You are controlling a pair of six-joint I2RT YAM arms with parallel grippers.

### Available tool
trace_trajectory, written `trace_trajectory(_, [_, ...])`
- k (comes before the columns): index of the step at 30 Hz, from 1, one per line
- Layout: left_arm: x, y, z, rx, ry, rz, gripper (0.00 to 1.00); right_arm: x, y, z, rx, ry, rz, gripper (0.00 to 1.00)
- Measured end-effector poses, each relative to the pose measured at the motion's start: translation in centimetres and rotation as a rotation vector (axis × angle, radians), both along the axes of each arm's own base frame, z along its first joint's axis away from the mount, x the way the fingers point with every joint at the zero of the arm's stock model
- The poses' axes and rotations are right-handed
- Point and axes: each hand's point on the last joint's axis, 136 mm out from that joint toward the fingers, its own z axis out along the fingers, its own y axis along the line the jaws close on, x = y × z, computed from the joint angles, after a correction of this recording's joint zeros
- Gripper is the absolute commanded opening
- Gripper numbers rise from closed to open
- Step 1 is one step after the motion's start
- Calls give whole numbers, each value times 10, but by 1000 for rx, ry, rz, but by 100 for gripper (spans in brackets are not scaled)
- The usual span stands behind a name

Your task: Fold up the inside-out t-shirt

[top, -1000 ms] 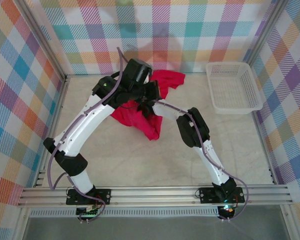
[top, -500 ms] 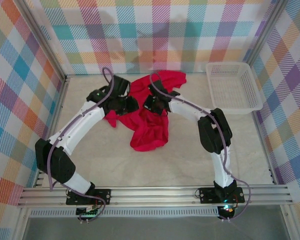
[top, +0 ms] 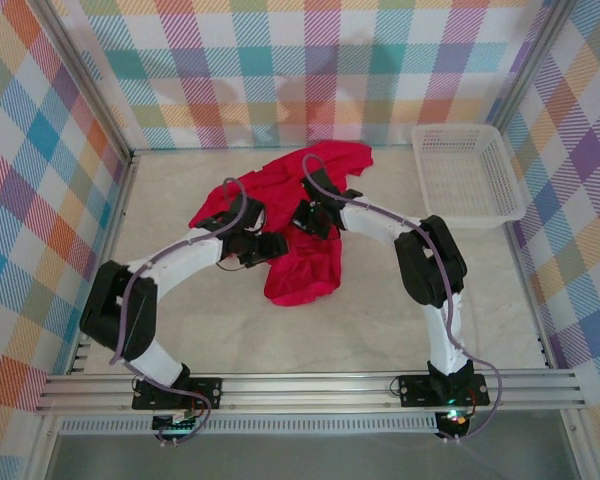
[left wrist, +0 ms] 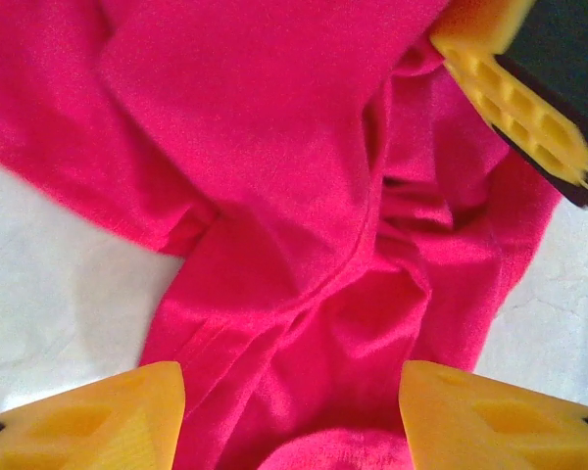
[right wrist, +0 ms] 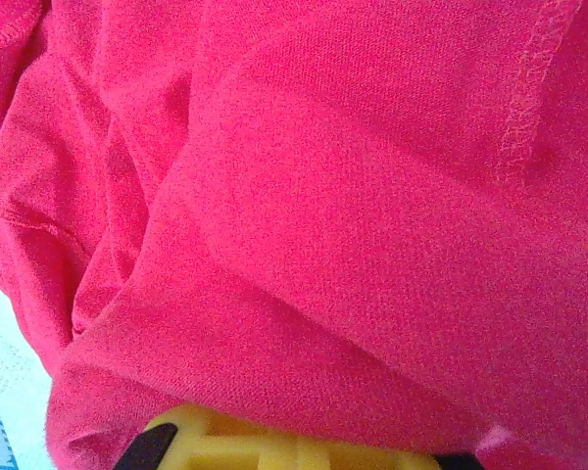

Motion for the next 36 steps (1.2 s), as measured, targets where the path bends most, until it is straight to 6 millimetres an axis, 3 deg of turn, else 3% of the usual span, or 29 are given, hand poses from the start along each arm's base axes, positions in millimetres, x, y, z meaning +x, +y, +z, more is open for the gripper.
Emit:
trace_trajectory(5, [21,-13,-26,-15,21,14,48,0,0,-3,6,1,2,0])
trace_trajectory(9, [41,-23,-44,-1,39,14,4,-4,-1,-7,7,17,9,0])
trace_trajectory(11, [48,-22,-46,28,51,8,0,-5,-3,-8,5,22,21,0])
trace_trajectory(13, [52,-18,-37,51,55,10,0,-10,-5,-8,-6,31,49,0])
trace_trajectory(18, [84,13,20,75,-16,63,0,-30,-25,8,-67,55,138,0])
trace_trajectory(22, [105,46,65,65,-89,132,0,-45,-45,43,-91,29,196,0])
trace_trajectory(26, [113,60,81,61,-109,166,0,-59,-55,89,-23,-34,236,0])
trace_trajectory(29, [114,67,70,74,-73,177,0,-71,-61,136,67,-107,251,0])
trace_trajectory(31, [115,67,52,88,-31,175,0,-80,-63,170,136,-162,270,0])
trace_trajectory(36, [114,77,7,128,77,188,0,-96,-68,226,263,-264,293,0])
